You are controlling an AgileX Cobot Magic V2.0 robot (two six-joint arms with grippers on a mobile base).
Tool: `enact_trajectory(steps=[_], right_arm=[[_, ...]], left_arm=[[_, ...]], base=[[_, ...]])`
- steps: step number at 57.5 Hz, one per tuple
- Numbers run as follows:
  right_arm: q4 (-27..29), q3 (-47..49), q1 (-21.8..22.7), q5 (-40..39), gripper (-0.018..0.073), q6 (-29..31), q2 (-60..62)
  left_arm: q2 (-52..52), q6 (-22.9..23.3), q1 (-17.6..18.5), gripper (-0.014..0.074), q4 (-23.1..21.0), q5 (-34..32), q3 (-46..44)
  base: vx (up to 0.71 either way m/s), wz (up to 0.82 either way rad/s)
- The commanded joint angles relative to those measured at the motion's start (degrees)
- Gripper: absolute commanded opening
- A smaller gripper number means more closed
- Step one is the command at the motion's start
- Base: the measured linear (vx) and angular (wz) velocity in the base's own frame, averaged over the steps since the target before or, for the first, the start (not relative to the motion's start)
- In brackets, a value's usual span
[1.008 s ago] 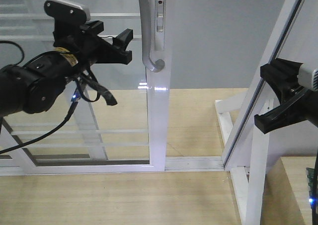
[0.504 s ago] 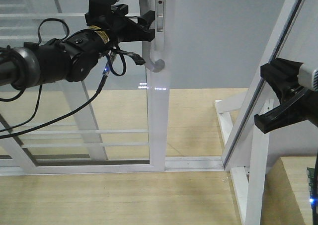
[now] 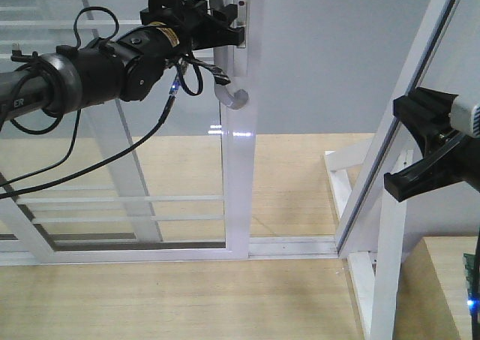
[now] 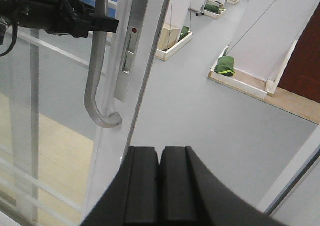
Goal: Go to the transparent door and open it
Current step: 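Grip the door edge with the left gripper and slide it farther open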
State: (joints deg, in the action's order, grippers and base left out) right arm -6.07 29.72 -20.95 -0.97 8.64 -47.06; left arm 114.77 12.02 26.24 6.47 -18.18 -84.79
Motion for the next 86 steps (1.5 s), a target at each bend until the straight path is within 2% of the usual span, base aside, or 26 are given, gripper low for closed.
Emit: enact_trajectory(steps=[1, 10, 26, 49, 55, 69, 86], right_arm=[[-0.35, 1.72, 0.21, -5.05, -0.0004, 0.36, 0.48], [-0.29, 1.72, 0.21, -5.05, -0.0004, 0.36, 0.48], [-0.3, 1.72, 0.21, -4.64, -0.0004, 0.36, 0.48], [-0.3, 1.72, 0.21, -4.38, -0.0004, 0.36, 0.48], [-0.3, 1.72, 0.21, -4.38, -0.0004, 0.36, 0.48], [-0.3, 1.72, 0.21, -4.38, -0.0004, 0.36, 0.48], [-0.3, 1.72, 0.21, -4.38, -0.0004, 0.36, 0.48]], left_arm=[[-3.63, 0.34, -0.52, 0.0246, -2.68, -4.8, -2.59], [-3.76, 0.39, -0.52, -0.0007, -2.68, -2.41, -2.59], [-5.85, 0.39, -1.3, -0.0001, -3.13, 6.49, -2.59], [-10.3, 0.34, -7.31, 0.0, -2.94, 15.84, -2.53], [-11.49, 0.34, -8.67, 0.0, -2.01, 18.18, -2.53], [-13.49, 0.38, -11.24, 0.0, 3.45, 22.0, -2.53], [-14.51, 0.33, -14.75, 0.0, 4.25, 26.61, -2.53]], base=[[0.0, 0.0], [0.0, 0.0], [0.0, 0.0], [0.0, 0.0], [0.0, 0.0], [0.0, 0.0], [0.0, 0.0]])
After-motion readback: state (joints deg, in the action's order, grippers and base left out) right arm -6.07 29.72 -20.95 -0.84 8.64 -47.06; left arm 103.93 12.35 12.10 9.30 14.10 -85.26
